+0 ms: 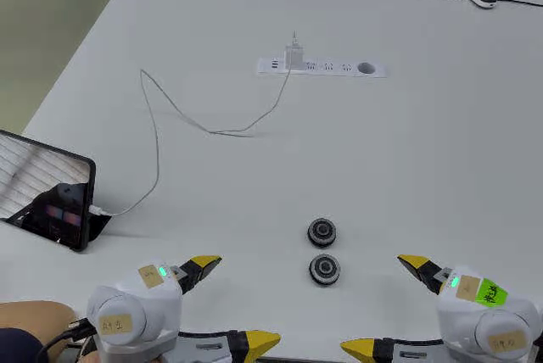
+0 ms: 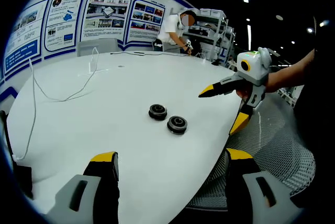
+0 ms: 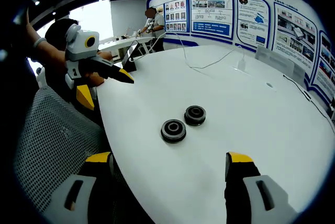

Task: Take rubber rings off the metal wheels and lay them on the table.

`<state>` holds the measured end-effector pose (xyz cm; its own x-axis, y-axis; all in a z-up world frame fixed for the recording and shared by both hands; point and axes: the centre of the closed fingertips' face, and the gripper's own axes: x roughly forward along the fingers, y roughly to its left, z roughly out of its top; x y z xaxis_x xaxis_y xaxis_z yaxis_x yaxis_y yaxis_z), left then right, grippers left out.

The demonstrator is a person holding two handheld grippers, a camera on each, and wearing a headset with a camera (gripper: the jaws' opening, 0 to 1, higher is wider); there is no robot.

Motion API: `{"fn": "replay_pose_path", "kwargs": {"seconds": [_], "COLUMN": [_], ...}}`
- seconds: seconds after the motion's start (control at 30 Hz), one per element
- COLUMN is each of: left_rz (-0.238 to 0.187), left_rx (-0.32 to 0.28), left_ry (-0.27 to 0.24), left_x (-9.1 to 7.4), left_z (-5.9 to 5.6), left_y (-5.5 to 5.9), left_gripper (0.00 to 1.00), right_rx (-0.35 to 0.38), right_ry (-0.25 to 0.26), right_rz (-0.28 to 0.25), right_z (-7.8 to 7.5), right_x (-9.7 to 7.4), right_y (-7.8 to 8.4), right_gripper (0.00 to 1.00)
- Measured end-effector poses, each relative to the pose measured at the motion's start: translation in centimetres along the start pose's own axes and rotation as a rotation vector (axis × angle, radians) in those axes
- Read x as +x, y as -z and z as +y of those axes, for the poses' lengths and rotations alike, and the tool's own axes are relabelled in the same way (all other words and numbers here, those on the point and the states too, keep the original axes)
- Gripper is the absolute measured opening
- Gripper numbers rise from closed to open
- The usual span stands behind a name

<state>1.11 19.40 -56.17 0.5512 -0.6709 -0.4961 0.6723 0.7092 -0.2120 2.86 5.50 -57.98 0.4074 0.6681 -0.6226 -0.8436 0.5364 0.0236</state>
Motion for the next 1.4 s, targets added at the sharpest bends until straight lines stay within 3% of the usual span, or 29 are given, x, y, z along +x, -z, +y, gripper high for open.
{"fn": "replay_pose_path", "kwargs": {"seconds": [0.77, 1.4], "left_rz": [0.035, 0.040], "left_rx": [0.034, 0.076], "left_ry": [0.043, 0.084], "left_x": [2.4, 4.1], "left_z": [-0.2, -0.7], "left_y": [-0.6, -1.7], "left_gripper": [0.76, 0.62], "right_rx": [0.006, 0.010], "right_ry": [-0.048, -0.076], "right_rz": [0.005, 0.018], "right_z": [0.6, 1.0], "right_x": [2.0, 2.8], "right_y": [-0.5, -0.4], "right_gripper": [0.83, 0.73]}}
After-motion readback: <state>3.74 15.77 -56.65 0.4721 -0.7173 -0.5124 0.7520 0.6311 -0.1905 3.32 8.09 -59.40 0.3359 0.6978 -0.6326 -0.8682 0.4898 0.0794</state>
